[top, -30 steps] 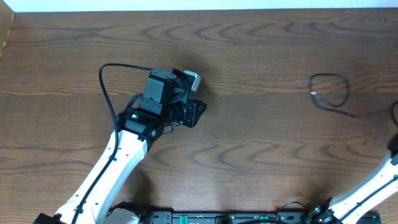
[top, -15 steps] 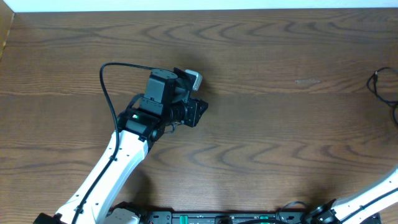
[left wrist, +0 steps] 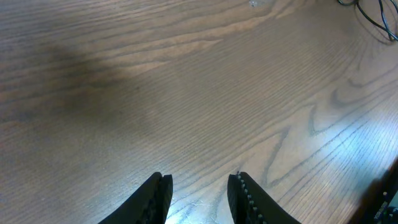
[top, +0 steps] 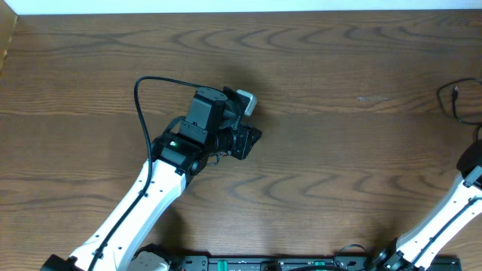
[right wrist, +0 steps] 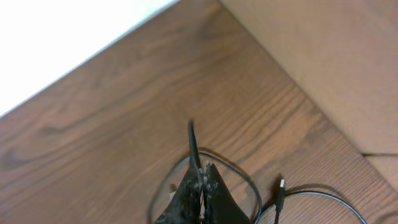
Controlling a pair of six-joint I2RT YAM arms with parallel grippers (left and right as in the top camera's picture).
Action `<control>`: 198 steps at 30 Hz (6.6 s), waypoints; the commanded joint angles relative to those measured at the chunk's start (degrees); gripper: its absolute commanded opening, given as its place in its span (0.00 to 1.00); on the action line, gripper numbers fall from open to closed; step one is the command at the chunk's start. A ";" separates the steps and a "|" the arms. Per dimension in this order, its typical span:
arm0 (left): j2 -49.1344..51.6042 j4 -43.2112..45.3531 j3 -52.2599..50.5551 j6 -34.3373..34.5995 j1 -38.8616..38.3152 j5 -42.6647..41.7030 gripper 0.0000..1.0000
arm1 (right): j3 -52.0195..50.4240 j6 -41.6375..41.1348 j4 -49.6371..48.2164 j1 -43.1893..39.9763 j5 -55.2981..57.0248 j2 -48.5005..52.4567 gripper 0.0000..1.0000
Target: Untangle cables
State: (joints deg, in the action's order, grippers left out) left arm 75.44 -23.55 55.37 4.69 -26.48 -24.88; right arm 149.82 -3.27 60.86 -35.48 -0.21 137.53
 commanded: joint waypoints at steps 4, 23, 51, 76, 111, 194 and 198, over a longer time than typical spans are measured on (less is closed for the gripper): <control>0.44 0.15 1.11 -0.11 -0.24 0.57 0.35 | -0.09 -2.25 -0.50 -1.31 5.38 6.19 0.01; 0.44 0.15 1.11 -0.07 -0.24 0.55 0.35 | -2.78 2.38 13.73 1.84 1.07 8.85 0.45; 0.44 1.81 1.11 -0.07 -0.24 0.55 0.35 | -19.56 3.98 13.77 3.34 3.13 8.83 0.45; 0.44 3.10 1.11 -0.35 -0.24 0.55 0.35 | -19.56 0.96 3.26 -1.29 18.32 8.83 0.57; 0.44 3.06 1.11 -0.07 -0.24 0.50 0.35 | -12.50 0.66 3.67 -7.34 2.58 3.34 0.62; -11.89 -4.92 1.11 -6.32 25.11 12.52 0.51 | -60.89 -6.38 -1.14 38.47 8.44 -49.42 0.60; -11.89 -4.90 1.11 -6.12 25.11 12.52 0.51 | -64.32 -5.84 -3.10 38.47 8.46 -53.27 0.63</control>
State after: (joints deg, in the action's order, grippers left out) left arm 64.38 -28.29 55.37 -0.93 -1.54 -13.13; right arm 87.00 -9.96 58.52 2.98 7.14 87.72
